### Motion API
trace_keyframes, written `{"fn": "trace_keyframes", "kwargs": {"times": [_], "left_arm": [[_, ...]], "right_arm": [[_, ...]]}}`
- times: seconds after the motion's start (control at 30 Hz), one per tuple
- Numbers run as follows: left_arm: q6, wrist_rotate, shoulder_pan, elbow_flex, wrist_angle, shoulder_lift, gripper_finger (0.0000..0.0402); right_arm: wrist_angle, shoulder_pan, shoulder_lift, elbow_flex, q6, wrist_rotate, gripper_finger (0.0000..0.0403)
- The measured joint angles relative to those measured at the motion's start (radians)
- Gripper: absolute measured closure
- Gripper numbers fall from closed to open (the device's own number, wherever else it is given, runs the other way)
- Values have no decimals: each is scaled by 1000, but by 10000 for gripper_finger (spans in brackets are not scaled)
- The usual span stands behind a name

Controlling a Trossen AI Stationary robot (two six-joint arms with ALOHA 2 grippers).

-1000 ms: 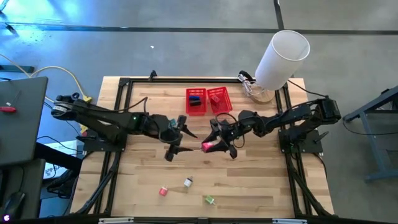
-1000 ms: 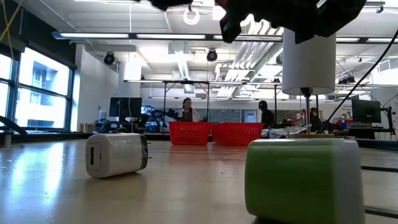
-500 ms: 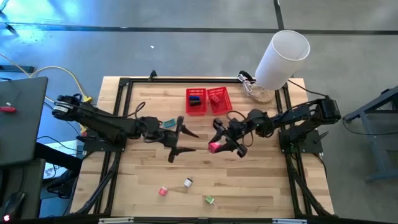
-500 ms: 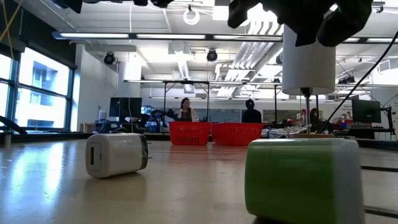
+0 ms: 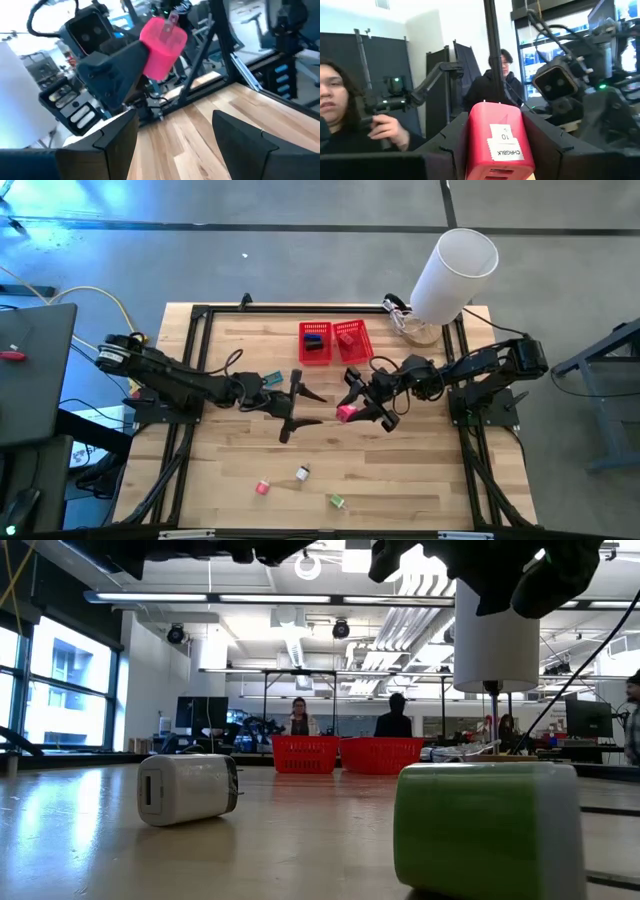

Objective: Pick & Place Office items
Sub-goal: Put the pink charger adapter into the right red bin

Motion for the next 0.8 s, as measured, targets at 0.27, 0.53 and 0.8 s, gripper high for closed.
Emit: {"fn": "trace_keyframes", "kwargs": {"times": [0.27, 0.53, 0.8], "left_arm": [[-120, -295, -55, 0, 114, 1, 156], [-249, -291, -50, 0, 111, 1, 156], [-315, -367, -31, 0, 115, 1, 156]], "right_arm": [[-28, 10, 0, -2, -142, 210, 258], [-59, 54, 0, -3, -329, 473, 258], [-104, 121, 0, -3, -502, 725, 258]]}}
